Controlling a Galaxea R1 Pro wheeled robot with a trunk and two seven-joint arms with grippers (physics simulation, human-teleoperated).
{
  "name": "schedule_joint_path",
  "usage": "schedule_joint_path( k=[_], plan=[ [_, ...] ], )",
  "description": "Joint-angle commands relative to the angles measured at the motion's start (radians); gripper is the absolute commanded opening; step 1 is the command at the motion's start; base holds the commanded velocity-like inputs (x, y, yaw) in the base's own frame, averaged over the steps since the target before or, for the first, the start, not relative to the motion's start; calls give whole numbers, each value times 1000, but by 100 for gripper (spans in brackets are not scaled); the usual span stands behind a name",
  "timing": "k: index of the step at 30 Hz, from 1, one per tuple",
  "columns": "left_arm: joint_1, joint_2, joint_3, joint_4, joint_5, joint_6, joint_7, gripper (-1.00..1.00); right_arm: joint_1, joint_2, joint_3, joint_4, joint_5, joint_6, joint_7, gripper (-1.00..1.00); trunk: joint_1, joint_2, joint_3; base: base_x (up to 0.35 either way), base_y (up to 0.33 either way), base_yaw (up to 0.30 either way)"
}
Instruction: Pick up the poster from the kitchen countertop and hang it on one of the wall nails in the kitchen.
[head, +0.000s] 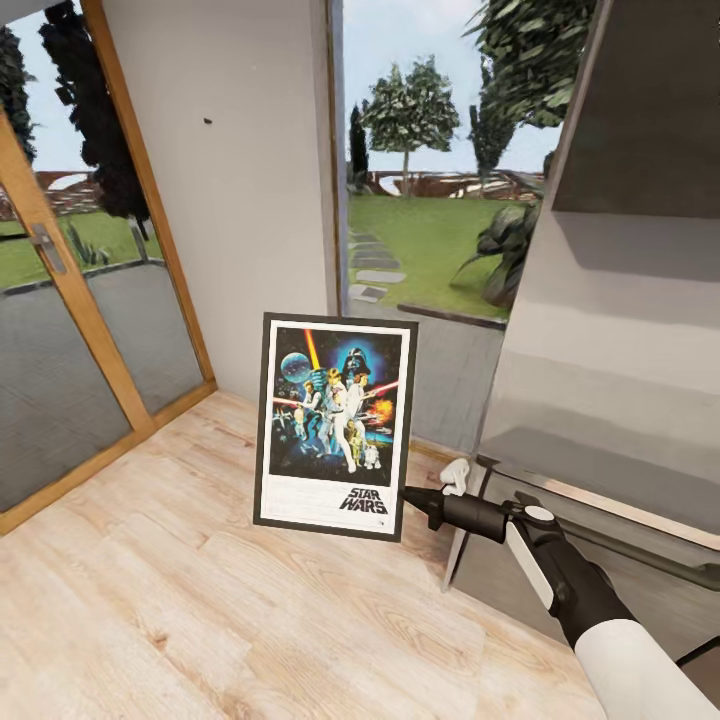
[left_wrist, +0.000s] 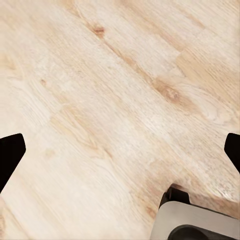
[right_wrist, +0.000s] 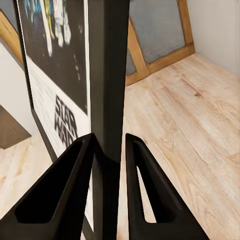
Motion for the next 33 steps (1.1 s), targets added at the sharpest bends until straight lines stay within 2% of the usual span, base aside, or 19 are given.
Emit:
schedule_joint_path(
  k=[1,33],
  plan=[
    [0,0,0,-1,0,-1,-1,100,-1,-1,2,0,-12,11,2,-100,-4,6,2,0,0,0],
    [0,0,-1,-2,0,-1,-1,100,-1,-1,2,0,-12,11,2,-100,-122,223,99,0,0,0]
  ],
)
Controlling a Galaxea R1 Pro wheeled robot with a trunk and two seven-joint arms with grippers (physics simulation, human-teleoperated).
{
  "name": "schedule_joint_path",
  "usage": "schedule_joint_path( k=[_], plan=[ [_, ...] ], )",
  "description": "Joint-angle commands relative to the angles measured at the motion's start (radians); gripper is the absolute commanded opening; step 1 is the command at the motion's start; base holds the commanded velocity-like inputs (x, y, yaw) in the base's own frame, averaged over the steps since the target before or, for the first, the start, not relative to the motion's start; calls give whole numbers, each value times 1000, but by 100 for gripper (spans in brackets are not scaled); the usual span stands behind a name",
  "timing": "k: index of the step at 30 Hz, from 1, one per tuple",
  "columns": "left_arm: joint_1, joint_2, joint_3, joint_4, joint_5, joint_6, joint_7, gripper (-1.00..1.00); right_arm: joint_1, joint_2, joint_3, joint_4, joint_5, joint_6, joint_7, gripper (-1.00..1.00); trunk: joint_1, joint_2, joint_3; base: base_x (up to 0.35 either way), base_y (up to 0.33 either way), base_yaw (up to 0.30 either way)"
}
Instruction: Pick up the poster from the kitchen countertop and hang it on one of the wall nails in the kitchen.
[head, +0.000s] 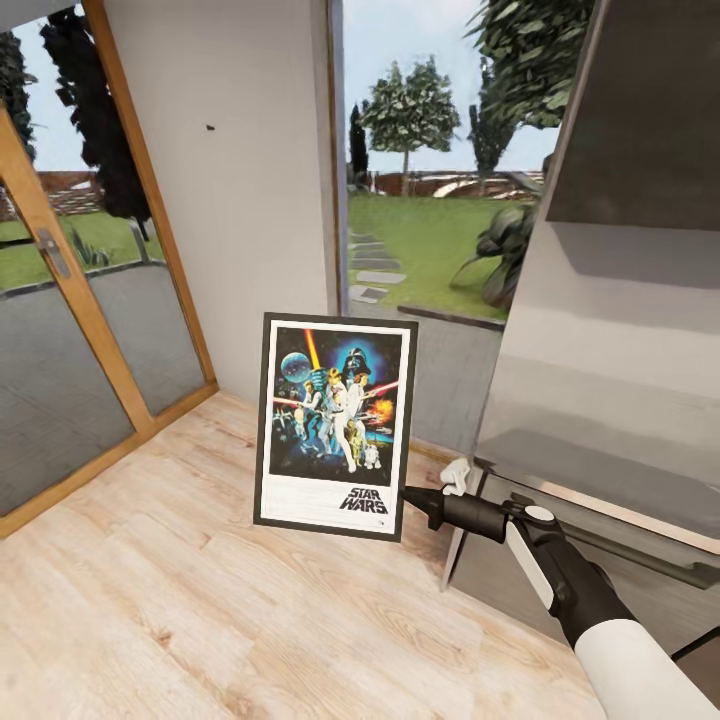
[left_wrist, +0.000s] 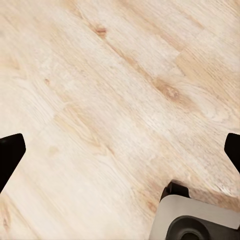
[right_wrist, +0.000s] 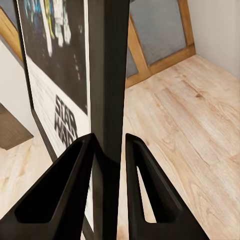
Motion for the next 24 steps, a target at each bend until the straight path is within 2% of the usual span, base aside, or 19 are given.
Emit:
schedule_joint_path(
  k=[1,10,24],
  plan=[
    [0,0,1,-1,0,-1,-1,100,-1,-1,2,0,-12,11,2,-100,1,-2,-2,0,0,0],
    [0,0,1,-1,-1,-1,-1,100,-1,-1,2,0,-12,11,3,-100,1,-2,0,0,0,0],
    [0,0,1,-1,-1,-1,-1,100,0,-1,2,0,-12,10,4,-100,1,-2,21,0,0,0]
  ],
)
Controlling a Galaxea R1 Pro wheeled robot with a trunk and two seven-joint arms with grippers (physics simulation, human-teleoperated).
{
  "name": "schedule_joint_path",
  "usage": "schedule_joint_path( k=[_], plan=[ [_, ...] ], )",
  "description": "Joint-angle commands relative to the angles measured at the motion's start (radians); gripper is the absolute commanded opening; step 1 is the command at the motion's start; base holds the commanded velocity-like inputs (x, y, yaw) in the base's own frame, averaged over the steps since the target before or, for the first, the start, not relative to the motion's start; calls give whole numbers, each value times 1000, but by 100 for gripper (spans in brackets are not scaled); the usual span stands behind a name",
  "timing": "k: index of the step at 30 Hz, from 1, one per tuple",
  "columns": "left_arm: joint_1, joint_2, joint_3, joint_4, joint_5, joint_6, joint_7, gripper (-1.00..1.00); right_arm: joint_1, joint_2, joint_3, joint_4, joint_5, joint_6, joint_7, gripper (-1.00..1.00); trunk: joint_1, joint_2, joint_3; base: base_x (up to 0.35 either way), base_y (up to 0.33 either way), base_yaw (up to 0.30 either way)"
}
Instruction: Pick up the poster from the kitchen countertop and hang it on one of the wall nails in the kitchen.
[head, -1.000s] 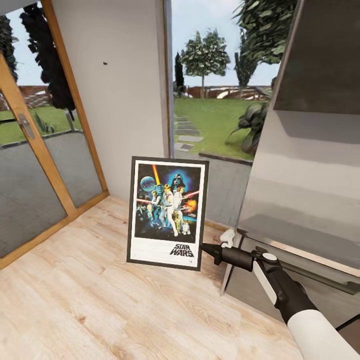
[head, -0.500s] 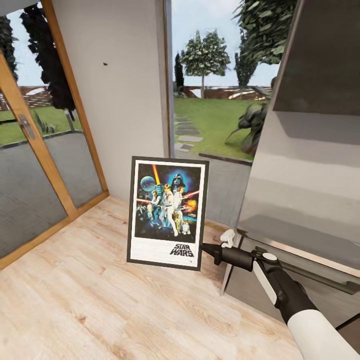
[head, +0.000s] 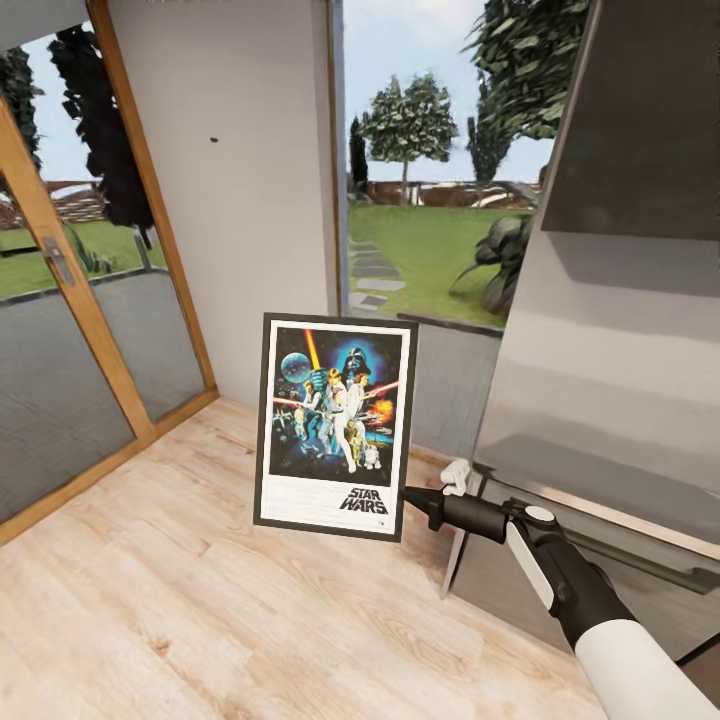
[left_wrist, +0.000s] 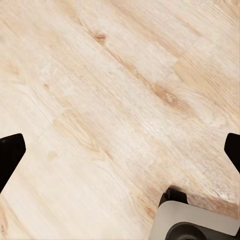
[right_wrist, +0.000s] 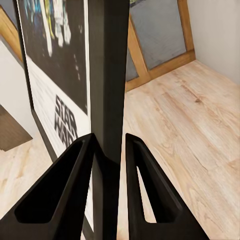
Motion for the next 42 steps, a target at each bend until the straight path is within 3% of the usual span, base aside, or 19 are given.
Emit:
schedule_joint_path(
  k=[1,10,33,42],
  plan=[
    [0,0,1,-1,0,-1,-1,100,-1,-1,3,0,-12,11,2,-100,1,-2,0,0,0,0],
    [0,0,1,-1,0,-1,-1,100,-1,-2,3,0,-12,12,2,-100,1,-2,11,0,0,0],
    [0,0,2,-3,1,-3,-1,100,-1,-2,2,0,-12,11,2,-100,1,-2,13,1,1,0],
    [0,0,2,-2,1,-1,-1,100,-1,-2,3,0,-12,10,-11,-100,1,-2,13,167,205,240]
  ],
)
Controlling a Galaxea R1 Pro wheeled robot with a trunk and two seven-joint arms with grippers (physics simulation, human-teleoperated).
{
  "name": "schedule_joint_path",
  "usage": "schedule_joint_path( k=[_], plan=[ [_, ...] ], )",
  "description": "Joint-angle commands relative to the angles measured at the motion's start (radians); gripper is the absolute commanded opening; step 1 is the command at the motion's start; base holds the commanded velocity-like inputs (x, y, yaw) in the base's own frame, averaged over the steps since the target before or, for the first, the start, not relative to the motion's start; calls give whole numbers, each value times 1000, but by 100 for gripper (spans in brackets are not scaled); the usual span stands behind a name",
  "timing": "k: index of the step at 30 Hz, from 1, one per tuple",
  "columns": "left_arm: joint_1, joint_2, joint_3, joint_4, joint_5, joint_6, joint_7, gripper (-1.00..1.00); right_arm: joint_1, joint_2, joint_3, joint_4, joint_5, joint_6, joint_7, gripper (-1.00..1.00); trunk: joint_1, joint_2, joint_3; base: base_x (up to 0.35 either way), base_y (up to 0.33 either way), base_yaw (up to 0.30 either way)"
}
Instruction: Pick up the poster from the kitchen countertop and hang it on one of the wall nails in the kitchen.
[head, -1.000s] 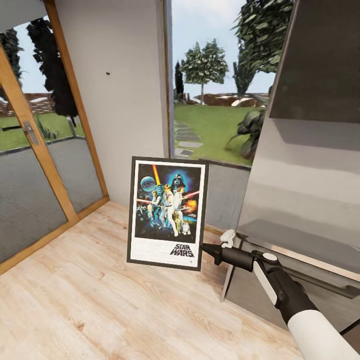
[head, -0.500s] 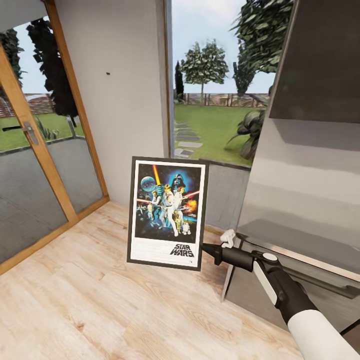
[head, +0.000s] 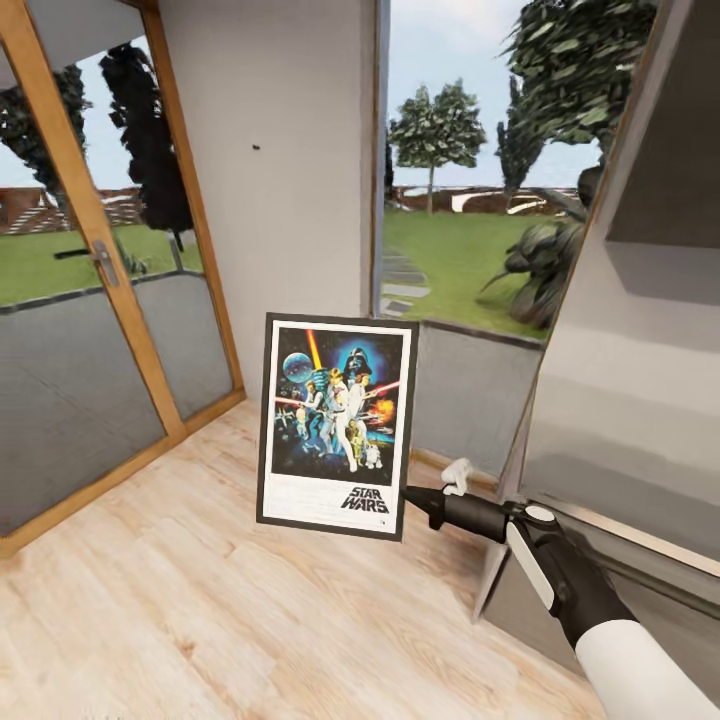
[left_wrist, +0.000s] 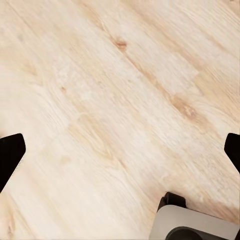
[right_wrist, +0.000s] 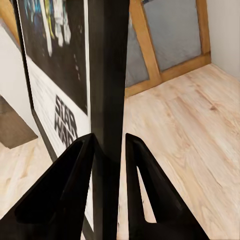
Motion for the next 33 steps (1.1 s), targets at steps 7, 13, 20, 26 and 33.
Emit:
schedule_joint_path(
  k=[7,13,20,26,33],
  plan=[
    [0,0,1,0,0,-1,-1,100,-1,-1,2,0,-12,11,2,-100,1,-2,-2,193,244,286],
    [0,0,0,0,0,-1,-1,100,-1,-1,2,0,-12,12,3,-100,1,-2,-2,196,245,79],
    [0,0,0,0,0,-1,-1,100,-1,-1,2,0,-12,12,4,-100,1,-2,-2,204,255,10],
    [0,0,0,0,0,-1,-1,100,-1,-1,2,0,-12,12,3,-100,1,-2,-2,208,281,1],
    [0,0,-1,0,0,-1,-1,100,-1,-1,2,0,-12,11,4,-100,1,-2,-2,209,288,0]
  ],
)
